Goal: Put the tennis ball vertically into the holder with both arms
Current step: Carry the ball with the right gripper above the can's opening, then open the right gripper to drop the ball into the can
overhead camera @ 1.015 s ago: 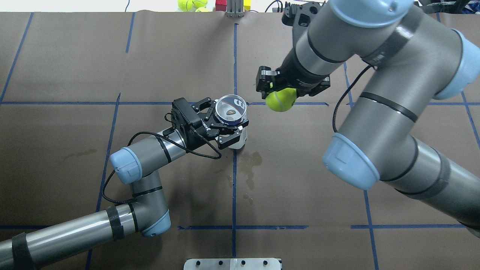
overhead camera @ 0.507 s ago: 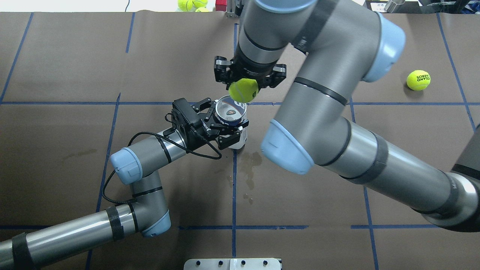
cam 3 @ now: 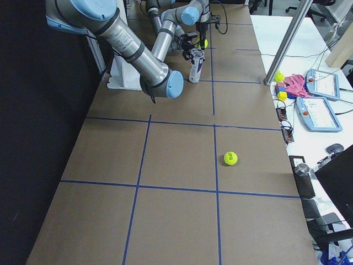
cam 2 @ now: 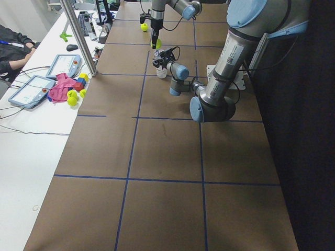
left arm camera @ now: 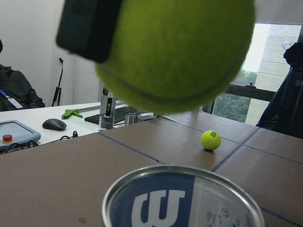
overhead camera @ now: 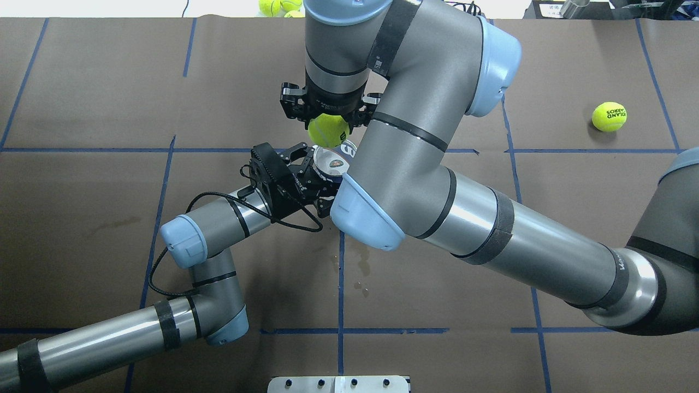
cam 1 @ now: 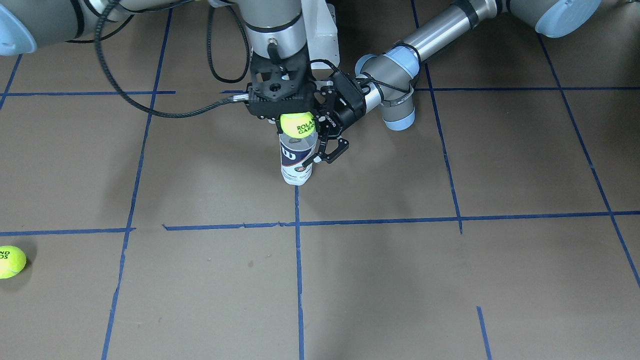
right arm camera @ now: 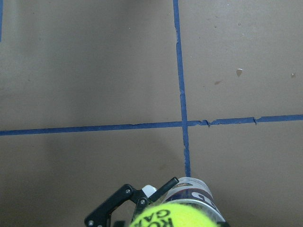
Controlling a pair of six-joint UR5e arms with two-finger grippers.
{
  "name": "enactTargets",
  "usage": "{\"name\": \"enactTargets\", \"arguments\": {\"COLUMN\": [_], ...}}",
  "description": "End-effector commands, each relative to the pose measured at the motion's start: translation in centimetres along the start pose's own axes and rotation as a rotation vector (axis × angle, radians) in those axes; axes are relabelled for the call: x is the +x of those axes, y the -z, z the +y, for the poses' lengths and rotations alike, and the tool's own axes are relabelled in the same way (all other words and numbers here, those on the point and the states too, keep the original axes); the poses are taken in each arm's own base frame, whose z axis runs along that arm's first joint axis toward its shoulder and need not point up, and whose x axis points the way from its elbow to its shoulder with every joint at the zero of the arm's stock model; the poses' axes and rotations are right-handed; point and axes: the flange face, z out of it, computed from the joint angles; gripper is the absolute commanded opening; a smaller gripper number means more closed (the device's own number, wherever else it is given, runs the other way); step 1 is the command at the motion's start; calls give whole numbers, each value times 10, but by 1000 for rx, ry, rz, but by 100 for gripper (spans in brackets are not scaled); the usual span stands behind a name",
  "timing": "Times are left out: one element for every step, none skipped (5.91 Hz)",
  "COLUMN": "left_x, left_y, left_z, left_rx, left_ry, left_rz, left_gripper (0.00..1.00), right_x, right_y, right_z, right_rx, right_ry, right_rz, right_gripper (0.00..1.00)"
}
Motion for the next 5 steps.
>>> {"name": "enactTargets", "arguments": {"left_x": [-1,-1,-1,-1,0], "left_y": [0,0,0,0,-1], "left_z": [0,0,0,0,-1], "left_rx": [0,0,0,0,2], "left_ry": [0,0,0,0,0], "left_rz": [-1,-1,-1,-1,0], "left_gripper": [92,92,92,92,92], "right_x": [6,11,8,3,2], "right_y": [-8,-9,-13,-15,-7], "right_z": [2,3,8,15,20], "right_rx": [0,-1,-4,7,9], "right_ry": [-3,-3,2,-64,-62], "right_rz": [15,16,19,20,3], "right_gripper": [36,40,68,99,99]}}
